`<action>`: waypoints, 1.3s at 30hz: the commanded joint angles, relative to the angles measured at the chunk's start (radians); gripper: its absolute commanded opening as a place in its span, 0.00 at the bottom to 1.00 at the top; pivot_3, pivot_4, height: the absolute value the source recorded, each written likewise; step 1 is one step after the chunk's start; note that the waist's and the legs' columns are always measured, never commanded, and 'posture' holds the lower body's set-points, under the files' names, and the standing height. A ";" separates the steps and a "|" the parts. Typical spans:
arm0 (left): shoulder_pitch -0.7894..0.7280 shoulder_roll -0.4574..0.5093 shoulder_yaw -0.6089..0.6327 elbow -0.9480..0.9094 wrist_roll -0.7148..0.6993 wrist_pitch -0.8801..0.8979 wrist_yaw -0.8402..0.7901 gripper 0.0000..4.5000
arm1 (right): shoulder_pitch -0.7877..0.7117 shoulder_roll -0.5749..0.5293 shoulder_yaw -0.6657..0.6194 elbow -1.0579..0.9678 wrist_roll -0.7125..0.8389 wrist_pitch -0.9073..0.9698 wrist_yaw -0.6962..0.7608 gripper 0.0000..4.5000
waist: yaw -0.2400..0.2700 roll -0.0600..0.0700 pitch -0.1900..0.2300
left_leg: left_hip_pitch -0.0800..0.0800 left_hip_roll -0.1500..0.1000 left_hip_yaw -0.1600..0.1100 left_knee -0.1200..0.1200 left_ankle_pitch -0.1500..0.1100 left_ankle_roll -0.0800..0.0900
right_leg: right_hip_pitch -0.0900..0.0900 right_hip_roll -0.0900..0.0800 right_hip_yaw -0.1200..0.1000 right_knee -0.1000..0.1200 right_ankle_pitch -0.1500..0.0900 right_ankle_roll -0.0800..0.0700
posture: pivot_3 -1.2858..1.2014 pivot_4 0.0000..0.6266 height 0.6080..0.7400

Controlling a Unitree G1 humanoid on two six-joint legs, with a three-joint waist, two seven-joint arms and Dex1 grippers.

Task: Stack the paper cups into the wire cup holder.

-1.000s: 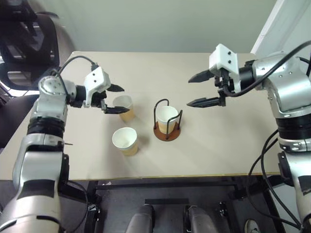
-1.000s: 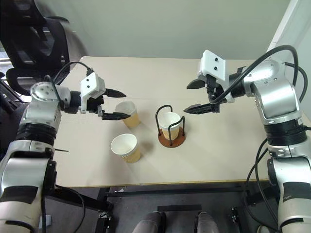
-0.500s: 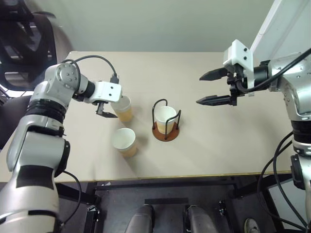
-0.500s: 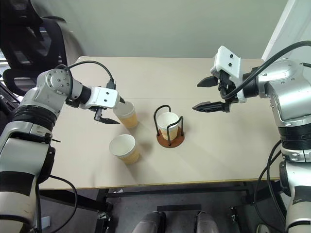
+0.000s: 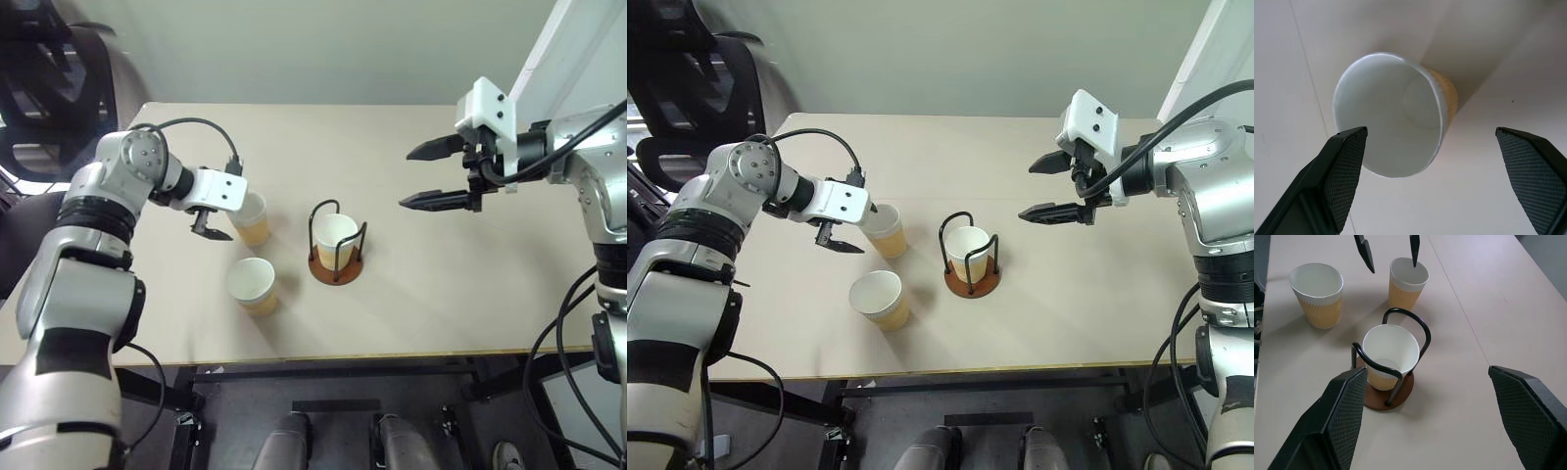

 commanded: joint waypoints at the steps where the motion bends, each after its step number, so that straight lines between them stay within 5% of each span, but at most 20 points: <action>1: 0.002 -0.004 -0.009 0.010 0.017 -0.011 0.004 0.87 | -0.005 -0.016 -0.029 -0.031 0.016 -0.004 -0.010 0.90 | 0.001 0.000 0.000 | 0.000 0.001 -0.001 0.000 0.000 0.000 | 0.000 -0.001 0.000 0.000 0.000 0.000 | 0.52 0.24 1.00; 12: 0.008 -0.044 -0.051 0.082 0.083 -0.008 0.112 0.01 | 0.011 -0.020 -0.028 -0.041 0.016 -0.004 -0.019 0.90 | 0.002 0.000 0.000 | -0.001 0.002 -0.001 0.004 0.000 0.000 | 0.000 -0.001 0.001 0.001 0.001 0.001 | 0.52 0.24 1.00; 19: -0.017 -0.043 -0.028 0.087 0.055 0.007 0.052 0.00 | 0.037 -0.043 -0.013 -0.033 0.009 -0.024 0.008 0.90 | 0.003 0.000 0.000 | -0.001 0.001 -0.001 0.005 0.000 0.001 | 0.001 -0.002 0.001 0.001 0.001 0.001 | 0.52 0.24 1.00; 29: -0.168 -0.061 0.072 0.074 -0.081 0.154 -0.257 0.00 | 0.056 -0.072 0.017 0.007 -0.004 -0.063 0.078 0.90 | 0.007 -0.001 0.000 | -0.004 0.000 -0.004 0.007 -0.001 0.002 | 0.000 -0.002 0.000 0.000 0.001 0.002 | 0.52 0.24 1.00; 39: -0.372 -0.110 -0.061 0.107 -0.120 0.129 -0.284 0.00 | 0.066 -0.113 0.038 0.034 -0.008 -0.066 0.138 0.90 | 0.006 0.000 0.000 | -0.009 0.000 -0.002 0.013 -0.005 0.005 | -0.001 -0.003 0.002 0.000 -0.001 0.005 | 0.52 0.24 1.00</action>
